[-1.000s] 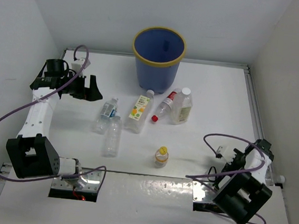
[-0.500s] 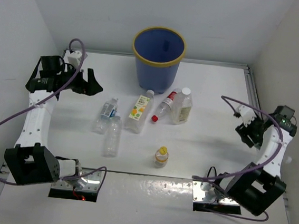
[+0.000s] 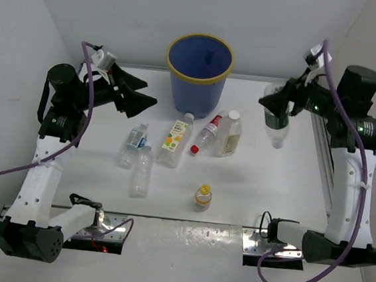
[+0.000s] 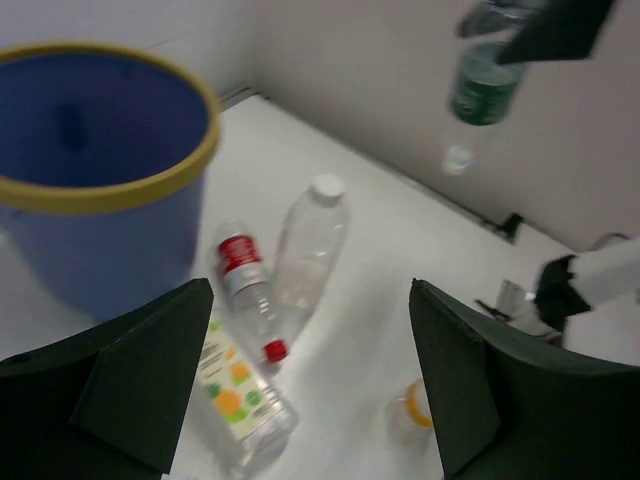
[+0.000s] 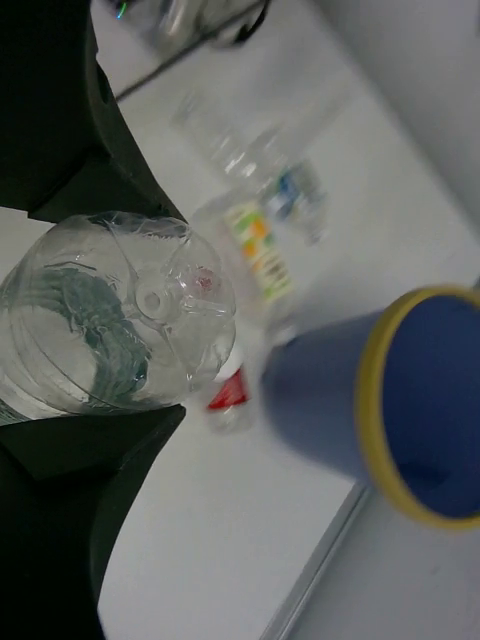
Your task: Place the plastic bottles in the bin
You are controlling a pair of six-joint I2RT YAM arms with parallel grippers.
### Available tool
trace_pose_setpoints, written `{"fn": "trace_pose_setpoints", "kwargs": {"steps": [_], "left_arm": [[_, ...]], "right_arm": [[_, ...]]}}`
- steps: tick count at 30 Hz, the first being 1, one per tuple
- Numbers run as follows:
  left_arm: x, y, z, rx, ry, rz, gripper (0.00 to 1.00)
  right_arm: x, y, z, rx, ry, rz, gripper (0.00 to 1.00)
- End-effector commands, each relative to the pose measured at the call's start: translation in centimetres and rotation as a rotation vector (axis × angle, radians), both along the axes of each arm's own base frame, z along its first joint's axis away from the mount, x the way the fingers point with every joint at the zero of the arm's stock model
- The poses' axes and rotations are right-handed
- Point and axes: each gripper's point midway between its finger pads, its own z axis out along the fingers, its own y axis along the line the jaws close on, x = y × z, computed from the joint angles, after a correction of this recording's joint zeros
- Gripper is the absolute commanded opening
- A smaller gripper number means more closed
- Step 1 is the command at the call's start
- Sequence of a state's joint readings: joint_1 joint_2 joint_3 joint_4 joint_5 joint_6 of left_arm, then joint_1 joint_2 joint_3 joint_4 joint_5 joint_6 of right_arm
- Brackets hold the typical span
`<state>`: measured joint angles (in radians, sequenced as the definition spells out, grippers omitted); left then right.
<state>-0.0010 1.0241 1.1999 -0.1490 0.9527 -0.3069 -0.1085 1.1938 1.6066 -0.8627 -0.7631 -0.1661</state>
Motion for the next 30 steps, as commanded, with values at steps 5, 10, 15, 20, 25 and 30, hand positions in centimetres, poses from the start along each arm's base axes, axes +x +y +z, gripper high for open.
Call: {"fn": "trace_pose_setpoints", "kwargs": {"steps": [5,10,15,20,25,30], "left_arm": [[-1.9,-4.9,7.0,-0.161,-0.064,-0.203,0.89],[-1.7,-8.3,7.2,-0.182,-0.008,-0.305,0.92],[-1.1,-11.7,5.5,-0.147,0.012,-0.382,0.96],[-1.7,-14.8,4.4,-0.131,0.038,-0.459,0.96],[-0.2,-16.1,3.9,-0.128,0.053,-0.445,0.96],[-1.2,-17.9,4.9,-0.158,0.035,-0.517,0.95]], "right_arm": [[1.1,9.9,8.7,0.566,0.22,0.164,0.04],[2.3,13.7,8.6,0.623,0.26,0.191,0.0],[2.1,17.4,9.2,0.604,0.251,0.264,0.0],[3.3,19.6,8.9,0.582,0.25,0.288,0.0],[3.6,20.6,8.2,0.579,0.271,0.301,0.0],[4.0,20.9,7.7,0.57,0.273,0.298,0.0]]}}
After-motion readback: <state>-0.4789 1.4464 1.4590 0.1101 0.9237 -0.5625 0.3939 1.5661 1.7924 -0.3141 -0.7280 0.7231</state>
